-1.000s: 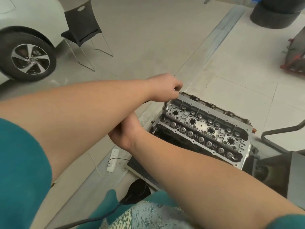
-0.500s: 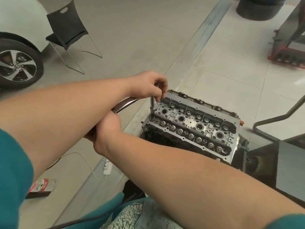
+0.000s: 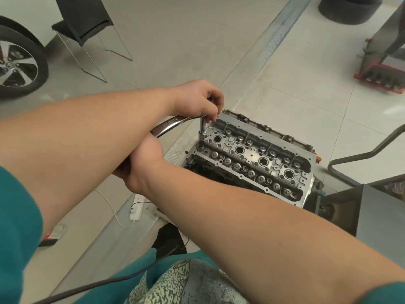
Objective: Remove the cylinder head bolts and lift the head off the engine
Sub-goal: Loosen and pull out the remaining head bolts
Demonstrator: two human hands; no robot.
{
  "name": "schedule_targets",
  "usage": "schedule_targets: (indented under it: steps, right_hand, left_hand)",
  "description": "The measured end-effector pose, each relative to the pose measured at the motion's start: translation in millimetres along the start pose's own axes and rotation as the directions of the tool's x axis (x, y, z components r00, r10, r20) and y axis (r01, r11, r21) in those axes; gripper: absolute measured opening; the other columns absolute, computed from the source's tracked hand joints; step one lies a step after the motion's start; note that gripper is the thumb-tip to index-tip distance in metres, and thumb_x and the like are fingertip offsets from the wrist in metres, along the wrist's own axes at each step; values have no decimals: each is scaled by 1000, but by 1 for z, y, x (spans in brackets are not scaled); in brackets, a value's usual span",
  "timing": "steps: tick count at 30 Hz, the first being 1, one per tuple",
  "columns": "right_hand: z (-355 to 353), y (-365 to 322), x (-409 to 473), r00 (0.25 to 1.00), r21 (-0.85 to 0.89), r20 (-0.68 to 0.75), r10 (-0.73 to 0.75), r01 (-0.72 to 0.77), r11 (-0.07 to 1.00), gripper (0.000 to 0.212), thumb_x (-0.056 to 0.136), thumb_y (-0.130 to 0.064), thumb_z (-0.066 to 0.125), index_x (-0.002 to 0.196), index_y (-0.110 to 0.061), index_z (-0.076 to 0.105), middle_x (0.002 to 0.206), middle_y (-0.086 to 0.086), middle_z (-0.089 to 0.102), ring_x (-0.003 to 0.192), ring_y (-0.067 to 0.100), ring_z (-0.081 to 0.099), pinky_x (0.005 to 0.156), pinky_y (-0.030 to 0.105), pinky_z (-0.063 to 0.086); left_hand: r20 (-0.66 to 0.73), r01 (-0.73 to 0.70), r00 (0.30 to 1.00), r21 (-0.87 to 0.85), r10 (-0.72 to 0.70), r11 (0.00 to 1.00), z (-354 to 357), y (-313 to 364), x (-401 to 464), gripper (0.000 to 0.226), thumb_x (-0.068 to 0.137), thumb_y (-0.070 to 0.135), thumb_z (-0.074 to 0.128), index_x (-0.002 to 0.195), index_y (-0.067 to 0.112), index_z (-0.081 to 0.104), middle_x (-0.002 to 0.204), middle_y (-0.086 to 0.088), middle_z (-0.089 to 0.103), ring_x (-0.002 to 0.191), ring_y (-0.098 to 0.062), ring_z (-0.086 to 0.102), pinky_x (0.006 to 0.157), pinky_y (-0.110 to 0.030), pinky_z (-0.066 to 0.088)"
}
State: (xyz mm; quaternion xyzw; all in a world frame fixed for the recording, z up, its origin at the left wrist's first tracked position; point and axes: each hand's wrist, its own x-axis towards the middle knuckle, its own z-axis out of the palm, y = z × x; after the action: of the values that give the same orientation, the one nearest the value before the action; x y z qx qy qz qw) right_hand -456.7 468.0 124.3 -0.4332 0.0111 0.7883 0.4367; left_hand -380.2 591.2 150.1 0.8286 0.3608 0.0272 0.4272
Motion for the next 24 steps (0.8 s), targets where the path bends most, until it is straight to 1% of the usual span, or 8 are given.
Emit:
schedule_targets:
  steps: [1,2,4,6,11,18,21,24]
  right_hand:
    - [-2,1,2,1000,-25,2,3,-3,1000,17,104,-11,44,104,-22,57,107,14,57,93,28,59,99,64,55]
    - [-3,1,3,1000,-51,14,3,-2,999,16,104,-11,44,106,-21,57,106,14,58,93,29,59,99,64,55]
    - [-4,-2,-5,999,-70,36,-32,34,997,19,99,-16,44,106,-23,60,85,7,67,66,27,67,72,49,65]
    - [-6,-5,-10,997,-37,69,-32,35,999,22,93,-17,44,104,-24,61,65,0,66,44,22,62,54,36,61]
    - [-12,-3,-20,990,-56,130,-63,71,996,24,84,-11,47,102,-20,59,62,3,58,46,22,52,58,42,64]
    - [-15,-6,-30,985,-32,161,-56,62,998,24,83,-9,51,101,-22,62,75,5,62,60,25,55,60,46,65]
    - [-18,-8,-34,986,-48,163,-44,52,997,19,83,-8,50,90,-22,60,68,3,61,53,23,56,59,44,64]
    - [-23,-7,-36,989,-86,140,-35,47,995,16,80,-11,50,84,-21,61,68,4,64,54,24,58,66,45,64]
  left_hand:
    - [3,3,1000,2,-3,1000,0,0,1,21,83,-6,70,83,14,73,70,4,75,69,-10,73,65,-19,56]
    - [5,6,1000,1,-6,1000,-1,0,1,21,82,-6,70,82,15,73,70,3,75,70,-10,73,67,-22,57]
    - [3,12,1000,-13,-11,1000,0,-2,2,19,81,-5,71,82,15,74,73,-3,76,72,-14,73,73,-33,58]
    - [-7,15,1000,-27,-15,1000,1,-3,3,17,78,-3,72,82,14,74,78,-12,77,73,-21,71,75,-40,56]
    - [-19,28,999,-42,-29,999,3,-3,1,15,78,-5,71,84,8,73,75,-10,76,70,-19,70,72,-37,51]
    - [-22,54,998,-67,-56,996,3,1,-1,13,77,-8,70,86,2,72,76,-12,77,70,-20,71,75,-37,53]
    - [-28,69,997,-71,-71,995,3,2,-2,13,72,0,71,81,9,73,81,-19,78,75,-28,69,78,-46,52]
    - [-41,84,995,-73,-87,994,4,3,-3,13,67,8,72,77,15,74,82,-20,77,77,-34,65,77,-67,55]
